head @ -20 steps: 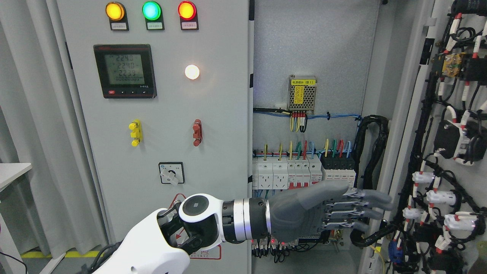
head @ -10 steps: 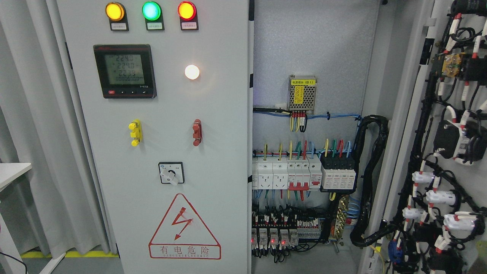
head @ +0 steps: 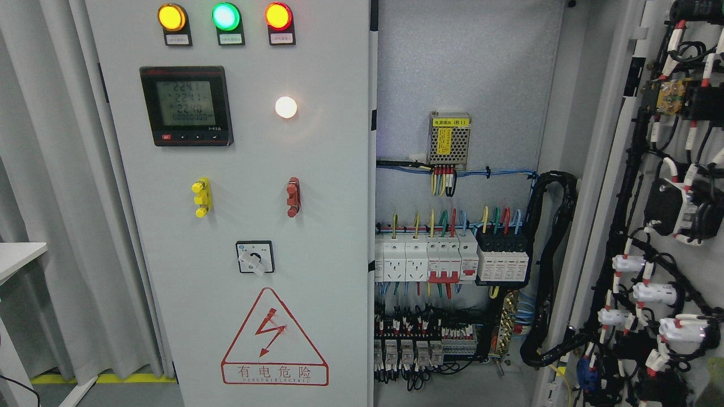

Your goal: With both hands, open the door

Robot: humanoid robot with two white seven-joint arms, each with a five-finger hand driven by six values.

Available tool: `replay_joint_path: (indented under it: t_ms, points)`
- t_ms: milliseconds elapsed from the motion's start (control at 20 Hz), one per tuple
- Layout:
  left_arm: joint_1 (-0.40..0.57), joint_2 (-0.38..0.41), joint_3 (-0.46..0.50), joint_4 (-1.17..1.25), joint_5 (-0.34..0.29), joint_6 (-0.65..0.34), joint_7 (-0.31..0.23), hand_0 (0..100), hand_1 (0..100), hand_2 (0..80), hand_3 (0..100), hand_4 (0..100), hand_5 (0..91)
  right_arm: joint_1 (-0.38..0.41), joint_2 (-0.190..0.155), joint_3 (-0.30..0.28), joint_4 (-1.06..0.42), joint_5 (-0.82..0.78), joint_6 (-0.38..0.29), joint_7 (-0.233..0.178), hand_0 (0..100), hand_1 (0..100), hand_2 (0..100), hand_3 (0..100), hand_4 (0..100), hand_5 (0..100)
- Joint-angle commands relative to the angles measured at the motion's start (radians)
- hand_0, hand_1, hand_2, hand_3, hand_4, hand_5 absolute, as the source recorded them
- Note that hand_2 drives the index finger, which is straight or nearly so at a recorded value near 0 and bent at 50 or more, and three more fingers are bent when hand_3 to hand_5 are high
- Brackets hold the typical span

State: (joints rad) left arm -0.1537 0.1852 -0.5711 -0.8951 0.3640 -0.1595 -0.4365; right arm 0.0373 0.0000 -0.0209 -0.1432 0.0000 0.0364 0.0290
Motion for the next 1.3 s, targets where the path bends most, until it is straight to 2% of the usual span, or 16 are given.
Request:
replay_joint_path:
  t_ms: [0,100,200,350,400,501,601,801,951,1051,1151,1251]
  points:
    - [0.037,-0.185,0.225,0.815,-0.016,-0.006,0.015,30,0,2.8,3,4,0.0,0.050,-0.009,0.061,-0.129,0.003,0.002,-0.004,22,0,0,0,0,0]
    - [0.036,-0.185,0.345,0.889,-0.023,0.000,0.041,30,0,2.7,3,4,0.0,0.079,-0.011,0.076,-0.221,0.003,0.007,-0.004,22,0,0,0,0,0]
    - [0.031,-0.185,0.410,0.921,-0.023,0.011,0.080,30,0,2.7,3,4,0.0,0.130,-0.012,0.104,-0.336,0.003,0.002,-0.003,22,0,0,0,0,0]
    - [0.033,-0.171,0.412,0.949,-0.025,0.014,0.091,30,0,2.8,3,4,0.0,0.219,-0.018,0.173,-0.586,0.003,0.002,-0.004,22,0,0,0,0,0]
    - [0.033,-0.171,0.409,0.975,-0.028,0.011,0.091,30,0,2.8,3,4,0.0,0.252,-0.028,0.208,-0.683,0.003,0.002,-0.004,22,0,0,0,0,0]
    - [0.034,-0.168,0.407,0.984,-0.048,0.008,0.090,30,0,2.8,3,4,0.0,0.312,-0.067,0.280,-0.865,0.003,0.002,-0.004,22,0,0,0,0,0]
    - [0.043,-0.159,0.410,0.986,-0.080,0.000,0.084,30,0,2.7,3,4,0.0,0.377,-0.083,0.308,-1.046,0.002,0.000,-0.006,22,0,0,0,0,0]
    - [0.052,-0.142,0.409,0.989,-0.086,-0.006,0.078,30,0,2.7,3,4,0.0,0.415,-0.100,0.323,-1.294,0.002,-0.001,-0.006,22,0,0,0,0,0]
    - [0.056,-0.138,0.410,0.989,-0.125,0.009,0.078,30,0,2.7,3,4,0.0,0.435,-0.121,0.389,-1.449,0.002,-0.001,-0.006,22,0,0,0,0,0]
    - [0.056,-0.136,0.410,0.992,-0.126,0.009,0.088,30,0,2.7,3,4,0.0,0.470,-0.129,0.430,-1.551,0.002,-0.012,-0.007,22,0,0,0,0,0]
    - [0.056,-0.136,0.410,1.001,-0.126,0.009,0.158,30,0,2.8,3,4,0.0,0.484,-0.141,0.449,-1.625,0.003,-0.024,-0.007,22,0,0,0,0,0]
    - [0.056,-0.136,0.410,1.005,-0.126,0.009,0.278,30,0,2.8,3,4,0.0,0.484,-0.141,0.449,-1.677,0.003,-0.024,-0.008,22,0,0,0,0,0]
